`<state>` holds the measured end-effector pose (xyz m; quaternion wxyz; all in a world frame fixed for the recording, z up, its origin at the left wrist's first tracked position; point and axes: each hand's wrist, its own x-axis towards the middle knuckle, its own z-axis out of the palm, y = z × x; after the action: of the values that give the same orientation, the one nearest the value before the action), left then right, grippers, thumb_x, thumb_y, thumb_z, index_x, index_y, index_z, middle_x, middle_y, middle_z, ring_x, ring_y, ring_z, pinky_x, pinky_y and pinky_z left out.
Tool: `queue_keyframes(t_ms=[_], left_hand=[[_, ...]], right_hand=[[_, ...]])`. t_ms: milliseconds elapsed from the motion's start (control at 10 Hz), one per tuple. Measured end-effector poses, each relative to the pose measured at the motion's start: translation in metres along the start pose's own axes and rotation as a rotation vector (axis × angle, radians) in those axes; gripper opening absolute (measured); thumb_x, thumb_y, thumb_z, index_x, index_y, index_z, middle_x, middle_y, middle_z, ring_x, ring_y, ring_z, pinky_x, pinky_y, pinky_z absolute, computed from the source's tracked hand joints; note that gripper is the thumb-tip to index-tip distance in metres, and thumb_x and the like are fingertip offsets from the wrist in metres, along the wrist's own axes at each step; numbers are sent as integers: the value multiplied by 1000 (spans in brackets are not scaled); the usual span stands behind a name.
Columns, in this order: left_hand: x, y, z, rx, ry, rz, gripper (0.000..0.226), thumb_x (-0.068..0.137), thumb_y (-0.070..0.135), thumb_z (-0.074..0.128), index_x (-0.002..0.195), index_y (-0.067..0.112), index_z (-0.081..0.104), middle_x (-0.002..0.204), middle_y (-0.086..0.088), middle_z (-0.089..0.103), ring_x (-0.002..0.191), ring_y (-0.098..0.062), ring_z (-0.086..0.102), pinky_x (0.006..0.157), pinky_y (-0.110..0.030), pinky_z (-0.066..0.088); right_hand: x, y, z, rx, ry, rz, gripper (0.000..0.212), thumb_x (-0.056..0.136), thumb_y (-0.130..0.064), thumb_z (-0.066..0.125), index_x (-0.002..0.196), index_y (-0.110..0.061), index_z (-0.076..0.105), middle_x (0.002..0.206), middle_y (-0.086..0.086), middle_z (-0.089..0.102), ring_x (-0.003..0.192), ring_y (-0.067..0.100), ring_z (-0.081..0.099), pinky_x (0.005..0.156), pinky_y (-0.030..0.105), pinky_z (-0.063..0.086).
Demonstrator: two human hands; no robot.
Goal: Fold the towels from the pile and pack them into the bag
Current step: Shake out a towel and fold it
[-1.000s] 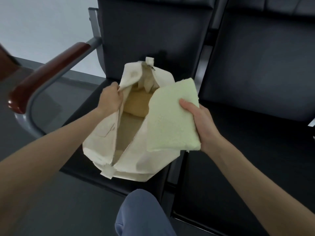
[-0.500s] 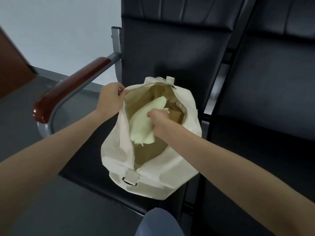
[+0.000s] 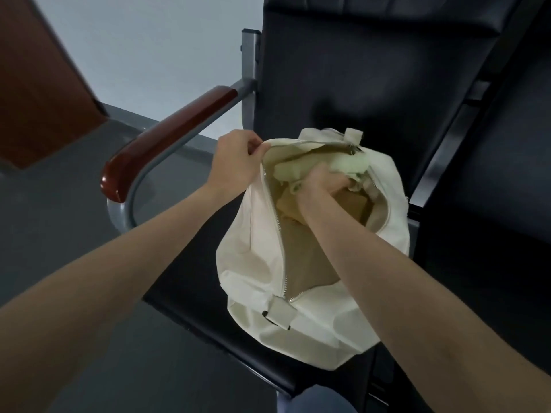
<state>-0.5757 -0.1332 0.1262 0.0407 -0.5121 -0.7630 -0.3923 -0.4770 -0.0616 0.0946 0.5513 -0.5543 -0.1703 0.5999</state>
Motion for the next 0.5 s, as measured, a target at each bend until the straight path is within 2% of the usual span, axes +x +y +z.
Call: queue_keyframes(t_ms=[100, 200, 300, 400, 500], left_hand=[[-1, -4, 3, -2, -12, 4, 25, 92, 25, 62, 87, 4, 73, 79, -8, 69, 76, -21, 61, 74, -29, 47], [-2, -8, 4, 7, -6, -9, 25, 93, 26, 61, 88, 4, 72, 77, -5, 66, 74, -17, 57, 71, -24, 42], [-3, -11, 5, 5, -5, -22, 25, 93, 26, 61, 88, 4, 72, 75, 0, 62, 72, -14, 54, 68, -20, 37], [-3, -12, 5, 10, -5, -28, 26, 94, 27, 61, 88, 4, 72, 75, -1, 62, 71, -14, 53, 67, -19, 36], [-3, -13, 6, 4, -3, -38, 26, 94, 28, 61, 87, 5, 72, 74, 1, 62, 70, -14, 54, 65, -18, 36]], right_hand=[[13, 13, -11, -576, -166, 17, 42, 94, -14, 53, 135, -11, 48, 134, 8, 52, 123, 28, 51, 96, 37, 46], [11, 29, -41, -1367, -407, -108, 32, 93, -16, 54, 125, -13, 59, 126, 6, 59, 118, 26, 56, 77, 22, 48], [9, 16, -57, -1363, -518, -183, 29, 96, -18, 47, 120, -6, 58, 123, 12, 59, 115, 26, 57, 58, 18, 34], [6, 12, -60, -1751, -660, -415, 24, 97, -18, 51, 119, -14, 56, 125, 3, 58, 117, 21, 55, 85, 22, 41], [14, 11, -55, -1957, -670, -602, 25, 98, -15, 50, 122, -15, 55, 128, 1, 55, 120, 20, 52, 96, 26, 40]])
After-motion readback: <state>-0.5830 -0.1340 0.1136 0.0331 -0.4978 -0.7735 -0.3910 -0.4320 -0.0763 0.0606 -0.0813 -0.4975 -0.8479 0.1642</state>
